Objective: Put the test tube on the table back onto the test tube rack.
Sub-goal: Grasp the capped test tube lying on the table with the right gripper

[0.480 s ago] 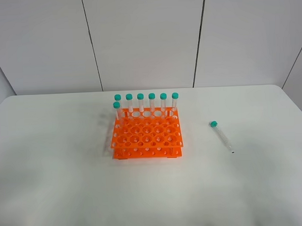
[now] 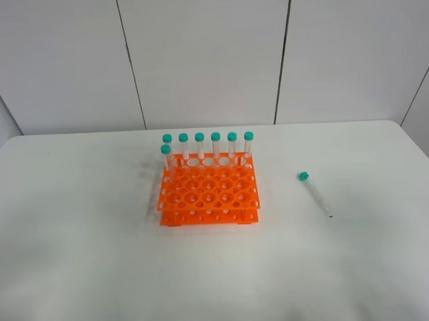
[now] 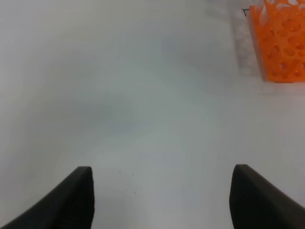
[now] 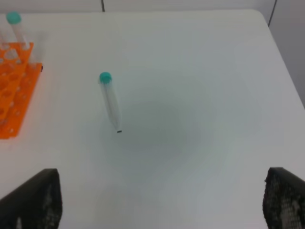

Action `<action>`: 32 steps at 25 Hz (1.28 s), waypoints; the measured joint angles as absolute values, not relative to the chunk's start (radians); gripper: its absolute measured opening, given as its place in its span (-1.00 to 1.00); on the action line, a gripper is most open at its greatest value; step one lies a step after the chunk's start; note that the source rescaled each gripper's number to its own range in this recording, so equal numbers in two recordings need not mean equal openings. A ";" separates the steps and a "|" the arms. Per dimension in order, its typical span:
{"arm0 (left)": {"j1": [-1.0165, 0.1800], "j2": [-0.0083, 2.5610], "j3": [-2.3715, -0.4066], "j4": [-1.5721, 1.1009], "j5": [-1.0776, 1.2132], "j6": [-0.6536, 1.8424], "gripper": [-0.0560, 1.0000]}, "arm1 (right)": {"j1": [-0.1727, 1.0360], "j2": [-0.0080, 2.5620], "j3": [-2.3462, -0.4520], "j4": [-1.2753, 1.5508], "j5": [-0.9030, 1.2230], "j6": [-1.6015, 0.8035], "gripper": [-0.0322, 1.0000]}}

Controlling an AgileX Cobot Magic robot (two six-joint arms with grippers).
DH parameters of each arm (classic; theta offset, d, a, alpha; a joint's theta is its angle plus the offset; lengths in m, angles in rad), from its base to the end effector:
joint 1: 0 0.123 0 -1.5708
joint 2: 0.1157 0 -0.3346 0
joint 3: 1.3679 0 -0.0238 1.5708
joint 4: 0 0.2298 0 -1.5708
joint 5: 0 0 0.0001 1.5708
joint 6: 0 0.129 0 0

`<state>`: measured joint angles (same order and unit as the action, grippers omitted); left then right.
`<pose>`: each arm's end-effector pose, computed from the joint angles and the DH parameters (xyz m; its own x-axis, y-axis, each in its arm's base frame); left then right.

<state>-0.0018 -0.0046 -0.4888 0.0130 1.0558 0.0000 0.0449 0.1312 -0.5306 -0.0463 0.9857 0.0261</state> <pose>-0.0388 0.0015 0.2469 -0.4575 0.0072 -0.8892 -0.0053 0.9999 0.0109 -0.0191 -0.0058 0.2715 -0.4777 -0.0210 -0.8783 -0.0107 0.9998 -0.0180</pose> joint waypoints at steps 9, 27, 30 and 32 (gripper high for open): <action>-0.002 -0.005 -0.489 0.013 1.056 0.000 0.80 | 0.045 0.713 -0.685 -0.042 0.777 0.025 0.86; -0.002 -0.005 -0.489 0.013 1.056 0.000 0.80 | 0.090 1.749 -1.212 0.032 0.829 -0.128 0.86; -0.002 -0.005 -0.489 0.013 1.055 0.000 0.80 | 0.142 1.796 -1.230 0.030 0.819 -0.138 0.86; -0.002 -0.005 -0.489 0.013 1.055 0.000 0.80 | 0.161 1.813 -1.230 0.022 0.804 -0.139 0.86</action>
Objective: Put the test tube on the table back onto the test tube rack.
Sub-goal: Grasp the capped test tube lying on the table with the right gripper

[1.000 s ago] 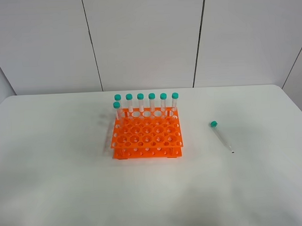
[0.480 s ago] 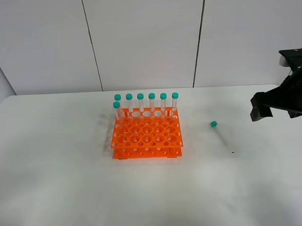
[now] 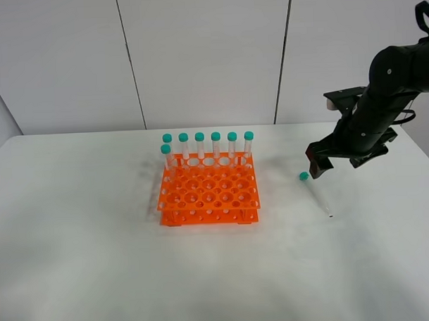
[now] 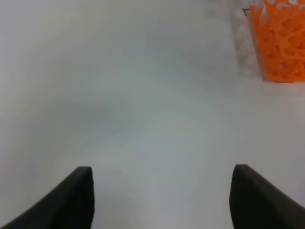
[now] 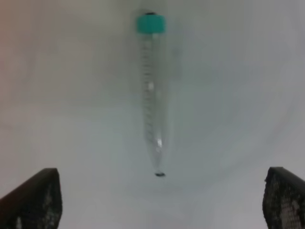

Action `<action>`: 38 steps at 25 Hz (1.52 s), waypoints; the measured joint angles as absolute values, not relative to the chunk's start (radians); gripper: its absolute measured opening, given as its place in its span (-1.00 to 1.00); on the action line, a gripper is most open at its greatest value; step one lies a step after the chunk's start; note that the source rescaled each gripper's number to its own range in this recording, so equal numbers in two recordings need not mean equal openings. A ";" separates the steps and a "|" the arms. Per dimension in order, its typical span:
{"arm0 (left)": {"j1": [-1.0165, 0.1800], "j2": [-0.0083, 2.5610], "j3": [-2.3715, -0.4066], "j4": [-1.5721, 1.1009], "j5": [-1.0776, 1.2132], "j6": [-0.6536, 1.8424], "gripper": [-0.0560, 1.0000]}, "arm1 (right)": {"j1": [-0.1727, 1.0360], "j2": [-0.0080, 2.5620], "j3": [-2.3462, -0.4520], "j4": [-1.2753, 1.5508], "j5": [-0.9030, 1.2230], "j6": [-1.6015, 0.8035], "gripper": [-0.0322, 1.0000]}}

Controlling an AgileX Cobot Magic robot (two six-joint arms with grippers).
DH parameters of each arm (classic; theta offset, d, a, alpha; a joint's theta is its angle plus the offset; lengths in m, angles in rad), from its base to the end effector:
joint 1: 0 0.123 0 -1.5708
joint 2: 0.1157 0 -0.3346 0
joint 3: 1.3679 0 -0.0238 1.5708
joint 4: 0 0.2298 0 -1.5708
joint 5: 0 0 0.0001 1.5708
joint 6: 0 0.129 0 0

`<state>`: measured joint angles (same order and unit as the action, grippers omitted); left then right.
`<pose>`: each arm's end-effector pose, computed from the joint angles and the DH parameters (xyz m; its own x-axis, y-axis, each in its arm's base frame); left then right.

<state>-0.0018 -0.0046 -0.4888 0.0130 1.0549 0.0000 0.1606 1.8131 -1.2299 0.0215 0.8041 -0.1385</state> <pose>-0.0387 0.0015 0.2471 -0.4567 0.0072 -0.8896 -0.0053 0.9999 0.0109 0.3601 0.0604 0.2236 -0.9237 -0.2745 -0.2673 -0.2800 0.9598 -0.0182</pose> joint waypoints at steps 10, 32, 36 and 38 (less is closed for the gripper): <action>-0.002 -0.005 -0.489 0.013 1.055 0.000 0.80 | 0.124 1.950 -1.237 0.020 0.776 -0.120 0.85; -0.002 -0.005 -0.489 0.013 1.055 0.000 0.80 | 0.126 2.138 -1.333 0.036 0.772 -0.113 0.82; -0.002 -0.005 -0.489 0.013 1.055 0.000 0.80 | 0.126 2.138 -1.333 0.036 0.761 -0.113 0.76; -0.002 -0.005 -0.489 0.013 1.055 0.000 0.80 | 0.126 2.146 -1.333 0.035 0.755 -0.113 0.71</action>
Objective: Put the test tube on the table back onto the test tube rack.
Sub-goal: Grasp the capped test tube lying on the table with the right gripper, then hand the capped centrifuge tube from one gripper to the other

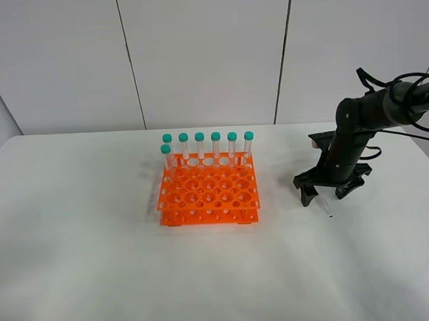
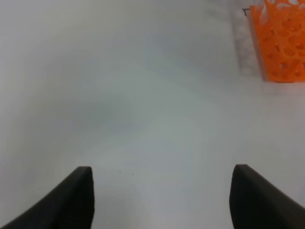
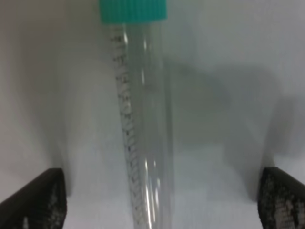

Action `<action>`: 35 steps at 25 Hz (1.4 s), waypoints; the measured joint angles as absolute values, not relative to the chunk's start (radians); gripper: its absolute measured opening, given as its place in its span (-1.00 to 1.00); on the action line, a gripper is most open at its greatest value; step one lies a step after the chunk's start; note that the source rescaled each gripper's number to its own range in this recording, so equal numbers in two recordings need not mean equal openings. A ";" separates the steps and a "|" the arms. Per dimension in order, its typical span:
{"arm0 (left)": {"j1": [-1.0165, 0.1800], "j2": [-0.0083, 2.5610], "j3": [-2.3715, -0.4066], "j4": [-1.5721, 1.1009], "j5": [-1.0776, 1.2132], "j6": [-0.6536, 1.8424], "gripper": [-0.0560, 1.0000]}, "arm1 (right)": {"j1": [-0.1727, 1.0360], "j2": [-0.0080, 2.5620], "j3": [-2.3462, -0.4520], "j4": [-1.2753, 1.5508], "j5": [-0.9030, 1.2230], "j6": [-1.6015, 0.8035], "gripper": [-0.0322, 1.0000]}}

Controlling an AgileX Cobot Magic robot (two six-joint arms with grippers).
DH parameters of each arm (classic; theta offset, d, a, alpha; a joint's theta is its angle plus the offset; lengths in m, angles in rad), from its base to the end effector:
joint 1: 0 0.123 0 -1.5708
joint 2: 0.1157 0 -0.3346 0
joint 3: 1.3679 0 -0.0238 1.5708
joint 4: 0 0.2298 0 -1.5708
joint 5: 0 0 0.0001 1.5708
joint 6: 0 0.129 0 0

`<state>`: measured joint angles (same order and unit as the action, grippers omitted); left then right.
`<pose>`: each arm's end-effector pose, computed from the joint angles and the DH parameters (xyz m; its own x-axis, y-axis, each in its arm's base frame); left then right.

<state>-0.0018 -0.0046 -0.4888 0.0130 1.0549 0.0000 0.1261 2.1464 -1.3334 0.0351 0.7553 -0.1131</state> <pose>-0.0387 0.0015 0.2471 -0.4567 0.0072 -0.8896 -0.0053 0.9999 0.0109 0.4088 0.0550 0.1176 -0.9731 -0.2115 -0.0916 -0.2138 0.9768 0.0160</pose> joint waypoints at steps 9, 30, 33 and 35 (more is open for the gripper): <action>-0.002 -0.005 -0.489 0.013 1.055 0.000 0.80 | 0.126 2.148 -1.334 0.033 0.755 -0.113 -0.08; -0.002 -0.005 -0.489 0.013 1.055 0.000 0.80 | 0.126 1.724 -1.350 0.035 0.915 -0.234 -0.87; -0.002 -0.005 -0.489 0.013 1.055 0.000 0.80 | 0.126 1.570 -1.210 0.038 0.908 -0.256 -0.87; -0.002 -0.005 -0.489 0.013 1.055 0.000 0.80 | 0.126 1.482 -1.118 0.064 0.890 -0.292 -0.87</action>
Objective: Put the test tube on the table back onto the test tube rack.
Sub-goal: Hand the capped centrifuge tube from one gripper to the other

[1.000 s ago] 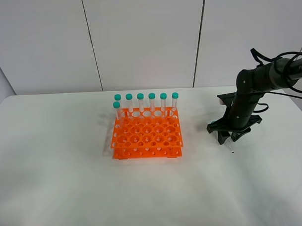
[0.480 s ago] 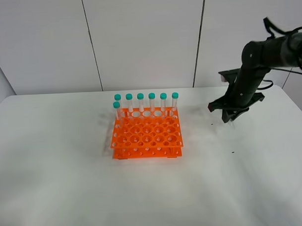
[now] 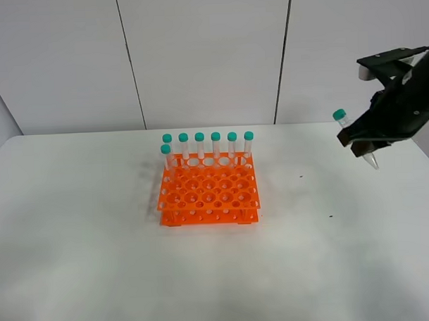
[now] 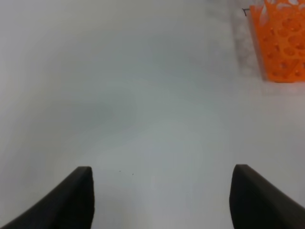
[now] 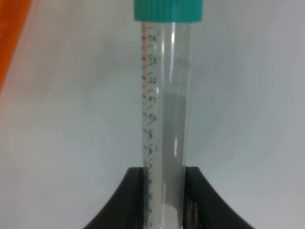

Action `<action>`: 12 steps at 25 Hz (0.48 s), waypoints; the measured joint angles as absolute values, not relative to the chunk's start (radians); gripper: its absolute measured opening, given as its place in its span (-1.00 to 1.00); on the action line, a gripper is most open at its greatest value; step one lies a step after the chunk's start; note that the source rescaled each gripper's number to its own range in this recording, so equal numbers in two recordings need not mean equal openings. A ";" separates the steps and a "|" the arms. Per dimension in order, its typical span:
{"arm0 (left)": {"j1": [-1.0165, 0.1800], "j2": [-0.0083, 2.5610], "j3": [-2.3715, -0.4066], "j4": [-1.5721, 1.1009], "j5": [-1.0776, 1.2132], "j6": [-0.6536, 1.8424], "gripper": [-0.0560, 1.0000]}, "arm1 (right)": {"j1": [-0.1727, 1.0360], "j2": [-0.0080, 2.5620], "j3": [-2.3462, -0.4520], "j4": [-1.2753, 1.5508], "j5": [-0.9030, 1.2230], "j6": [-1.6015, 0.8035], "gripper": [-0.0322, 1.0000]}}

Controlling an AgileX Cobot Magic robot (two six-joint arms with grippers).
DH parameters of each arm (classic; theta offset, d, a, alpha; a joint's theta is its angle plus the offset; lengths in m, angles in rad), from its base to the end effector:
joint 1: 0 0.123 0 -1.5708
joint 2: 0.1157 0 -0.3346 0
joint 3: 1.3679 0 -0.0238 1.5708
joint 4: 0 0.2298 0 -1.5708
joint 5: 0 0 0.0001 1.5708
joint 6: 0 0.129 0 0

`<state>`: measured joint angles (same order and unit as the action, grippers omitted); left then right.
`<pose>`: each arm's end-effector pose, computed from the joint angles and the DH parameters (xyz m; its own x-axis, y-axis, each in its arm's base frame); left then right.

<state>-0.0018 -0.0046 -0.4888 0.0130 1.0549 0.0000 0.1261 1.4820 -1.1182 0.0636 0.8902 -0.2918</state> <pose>-0.0387 0.0015 0.2471 -0.4567 0.0072 -0.8896 -0.0053 0.9999 0.0109 0.2842 0.0424 0.2992 -0.8470 -0.3582 -0.3929 -0.3675 0.9285 -0.0542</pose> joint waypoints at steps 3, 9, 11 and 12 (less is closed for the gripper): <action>-0.002 -0.005 -0.489 0.013 1.055 0.000 0.80 | 0.126 1.391 -1.024 0.172 0.852 -0.393 -0.87; -0.002 -0.005 -0.489 0.013 1.055 0.000 0.80 | 0.262 1.395 -1.008 0.443 0.768 -0.675 -0.87; -0.002 -0.005 -0.489 0.013 1.055 0.000 0.80 | 0.345 1.423 -1.008 0.500 0.723 -0.761 -0.87; -0.002 -0.005 -0.489 0.013 1.055 0.000 0.80 | 0.377 1.442 -1.008 0.534 0.705 -0.801 -0.87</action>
